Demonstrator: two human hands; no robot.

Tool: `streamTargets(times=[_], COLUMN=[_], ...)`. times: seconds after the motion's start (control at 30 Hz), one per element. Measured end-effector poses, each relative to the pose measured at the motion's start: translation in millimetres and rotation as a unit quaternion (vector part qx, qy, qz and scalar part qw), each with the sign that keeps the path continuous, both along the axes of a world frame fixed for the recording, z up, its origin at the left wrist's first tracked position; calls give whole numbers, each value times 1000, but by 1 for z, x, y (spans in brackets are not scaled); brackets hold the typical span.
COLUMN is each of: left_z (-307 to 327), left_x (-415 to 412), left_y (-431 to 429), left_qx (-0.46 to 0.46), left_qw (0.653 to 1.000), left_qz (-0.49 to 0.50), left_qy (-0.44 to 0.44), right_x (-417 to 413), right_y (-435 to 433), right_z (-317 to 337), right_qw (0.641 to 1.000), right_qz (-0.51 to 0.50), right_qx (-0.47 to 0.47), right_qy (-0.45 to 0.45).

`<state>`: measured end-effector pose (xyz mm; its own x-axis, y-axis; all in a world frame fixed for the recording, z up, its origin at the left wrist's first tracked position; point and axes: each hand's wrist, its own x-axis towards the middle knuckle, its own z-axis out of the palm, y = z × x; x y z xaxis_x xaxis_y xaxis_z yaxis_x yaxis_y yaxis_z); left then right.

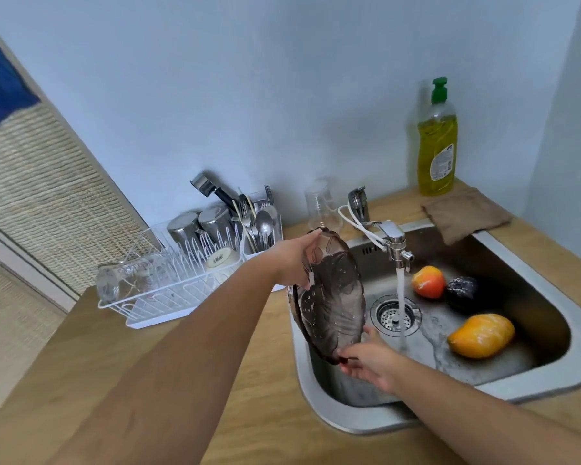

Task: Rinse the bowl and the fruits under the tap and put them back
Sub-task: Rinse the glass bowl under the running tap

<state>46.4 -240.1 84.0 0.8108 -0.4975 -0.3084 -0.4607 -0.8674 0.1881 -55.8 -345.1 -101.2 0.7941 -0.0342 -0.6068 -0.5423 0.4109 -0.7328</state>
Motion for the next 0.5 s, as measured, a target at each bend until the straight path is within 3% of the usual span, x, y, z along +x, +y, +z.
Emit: streamTargets(times=[0.4,0.5], left_z=[-2,-4], left_x=[-9,-12], left_y=[5,17], left_qx=[-19,-62], left_qw=[1000,998], left_qz=[-2,22], left_qy=[-13,-20], right_x=[-7,-9], right_y=[6,2], right_z=[1,5], right_qw=[999,995], right_qz=[-4,-64], right_qx=[-40,-73], right_qy=[19,26])
